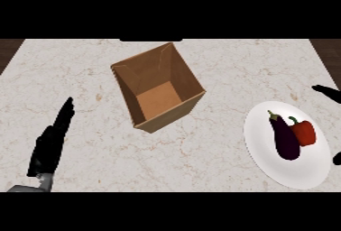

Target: Pick the bell pepper from the plate and place it in the cardboard box

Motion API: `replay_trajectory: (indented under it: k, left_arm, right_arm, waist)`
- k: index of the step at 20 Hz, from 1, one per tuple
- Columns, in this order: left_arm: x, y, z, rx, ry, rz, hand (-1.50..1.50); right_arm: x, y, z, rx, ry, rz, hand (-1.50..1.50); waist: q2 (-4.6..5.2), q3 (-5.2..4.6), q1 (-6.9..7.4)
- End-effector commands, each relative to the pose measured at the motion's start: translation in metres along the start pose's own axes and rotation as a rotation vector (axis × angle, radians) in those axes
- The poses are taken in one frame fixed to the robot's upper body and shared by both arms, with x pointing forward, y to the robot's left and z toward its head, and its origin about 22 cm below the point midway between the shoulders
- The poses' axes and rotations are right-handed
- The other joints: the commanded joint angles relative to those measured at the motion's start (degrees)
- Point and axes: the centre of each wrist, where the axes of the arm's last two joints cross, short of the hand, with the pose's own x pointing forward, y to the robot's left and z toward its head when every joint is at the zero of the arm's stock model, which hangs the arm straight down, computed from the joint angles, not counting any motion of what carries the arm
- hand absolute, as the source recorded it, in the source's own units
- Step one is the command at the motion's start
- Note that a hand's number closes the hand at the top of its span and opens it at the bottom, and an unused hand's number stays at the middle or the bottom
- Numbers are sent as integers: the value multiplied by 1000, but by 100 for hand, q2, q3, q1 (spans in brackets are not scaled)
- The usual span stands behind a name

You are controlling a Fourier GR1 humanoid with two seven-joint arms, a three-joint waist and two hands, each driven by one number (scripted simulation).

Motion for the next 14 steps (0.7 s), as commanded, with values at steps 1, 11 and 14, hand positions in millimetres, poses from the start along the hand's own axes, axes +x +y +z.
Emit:
replay_trajectory:
  k: [1,11,14]
  left_arm:
    - [7,-1,-17,4,-4,-10,0]
    - [-7,11,8,-13,-7,-5,0]
    - [5,-1,10,-20,5,-9,0]
  right_arm:
    - [14,24,-9,0,65,22,-150]
    - [-10,49,-2,36,145,52,-150]
    - [17,53,-27,18,145,46,-150]
  waist:
    - [12,5,-4]
    - [7,6,4]
    - [10,6,27]
